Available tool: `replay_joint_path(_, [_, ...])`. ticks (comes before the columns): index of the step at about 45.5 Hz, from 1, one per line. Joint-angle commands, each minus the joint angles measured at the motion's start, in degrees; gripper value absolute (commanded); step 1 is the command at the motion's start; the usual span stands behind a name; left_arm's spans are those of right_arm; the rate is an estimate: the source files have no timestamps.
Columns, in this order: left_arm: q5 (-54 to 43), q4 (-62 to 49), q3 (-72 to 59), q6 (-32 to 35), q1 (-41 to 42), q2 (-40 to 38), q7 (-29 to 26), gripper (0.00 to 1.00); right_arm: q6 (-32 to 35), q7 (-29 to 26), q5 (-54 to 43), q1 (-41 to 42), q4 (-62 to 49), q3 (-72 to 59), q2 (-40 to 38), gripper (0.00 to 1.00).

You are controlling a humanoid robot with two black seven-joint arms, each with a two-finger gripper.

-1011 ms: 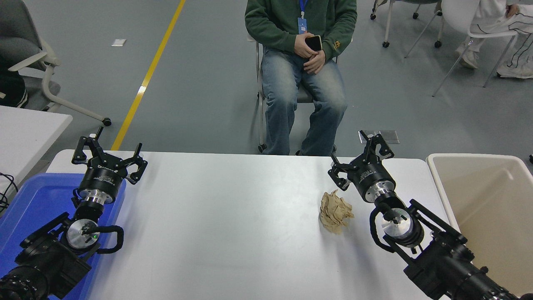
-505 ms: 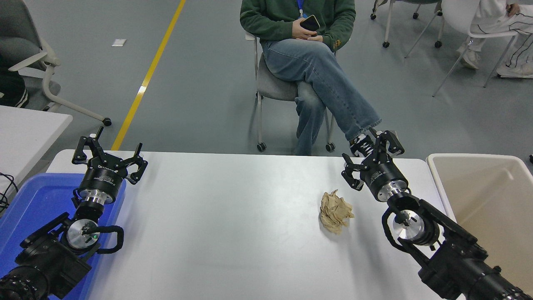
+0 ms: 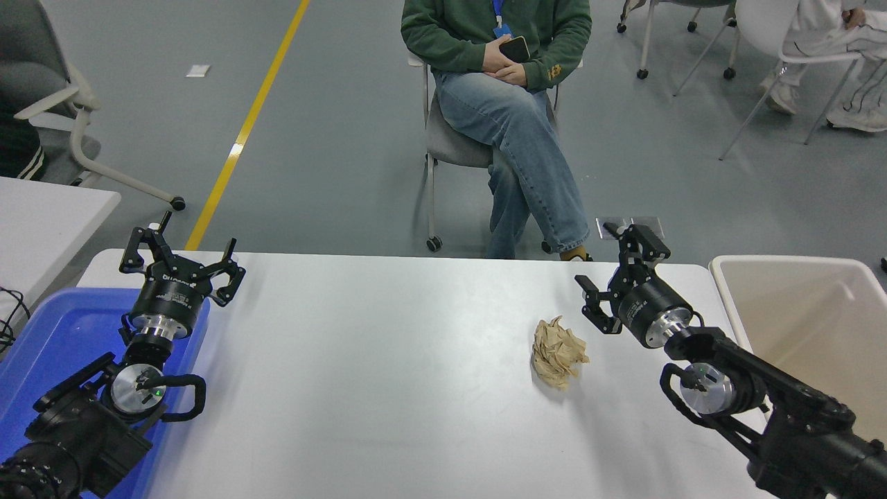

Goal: Clean the table surface

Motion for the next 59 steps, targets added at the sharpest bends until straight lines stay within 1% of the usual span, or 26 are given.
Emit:
replay_joint_path(1, [0.0,0.0,0.0,0.0,0.0,0.0,0.0,1.00,-7.3,-0.4,0.2,7.4,6.6,-16.0,-5.9,0.99])
replay_joint_path(7, [0.0,0.0,0.0,0.0,0.0,0.0,-0.1,1.00,-10.9,-1.7,1.5,12.4,8.2,-24.1,-6.5,0.99])
replay_joint_path(12, [0.0,0.0,0.0,0.0,0.0,0.0,0.0,1.00,-13.5,-5.5,5.0,18.1,8.8,-32.6,-6.0,0.99])
replay_joint_path(15, [0.0,0.0,0.0,0.0,0.0,0.0,0.0,1.00,-14.2,-7.9,8.0,22.1,8.8,-38.4,-5.5,0.99])
replay_joint_path(17, [0.0,0.0,0.0,0.0,0.0,0.0,0.0,1.00,-14.3,-8.7,9.7,24.7,8.8,-42.4,-4.8,0.99])
replay_joint_path(20, [0.0,0.0,0.0,0.0,0.0,0.0,0.0,1.00,-14.4,-9.4,11.0,26.7,8.8,-44.9,-3.9,0.99])
replay_joint_path(25, [0.0,0.0,0.0,-0.1,0.0,0.0,0.0,1.00,-14.5,-12.1,11.8,27.5,8.8,-45.6,-2.4,0.99])
replay_joint_path(27, [0.0,0.0,0.0,0.0,0.0,0.0,-0.1,1.00,-14.6,-12.3,11.8,27.5,8.7,-45.8,-1.5,0.99])
replay_joint_path(31, [0.0,0.0,0.0,0.0,0.0,0.0,-0.1,1.00,-15.7,-12.3,11.2,28.1,8.3,-47.3,0.5,0.99])
replay_joint_path(36, [0.0,0.0,0.0,0.0,0.0,0.0,0.0,1.00,-18.3,-12.3,10.4,30.6,7.6,-54.4,4.2,0.99])
replay_joint_path(44, [0.0,0.0,0.0,0.0,0.0,0.0,0.0,1.00,-18.4,-12.3,10.3,33.5,3.9,-61.3,9.7,0.99])
replay_joint_path(53, [0.0,0.0,0.0,0.0,0.0,0.0,0.0,1.00,-18.3,-12.3,7.6,34.4,-0.5,-66.0,15.2,0.99])
replay_joint_path(59, [0.0,0.0,0.0,0.0,0.0,-0.1,0.0,1.00,-18.2,-12.3,6.8,34.4,-3.0,-68.1,17.5,0.99])
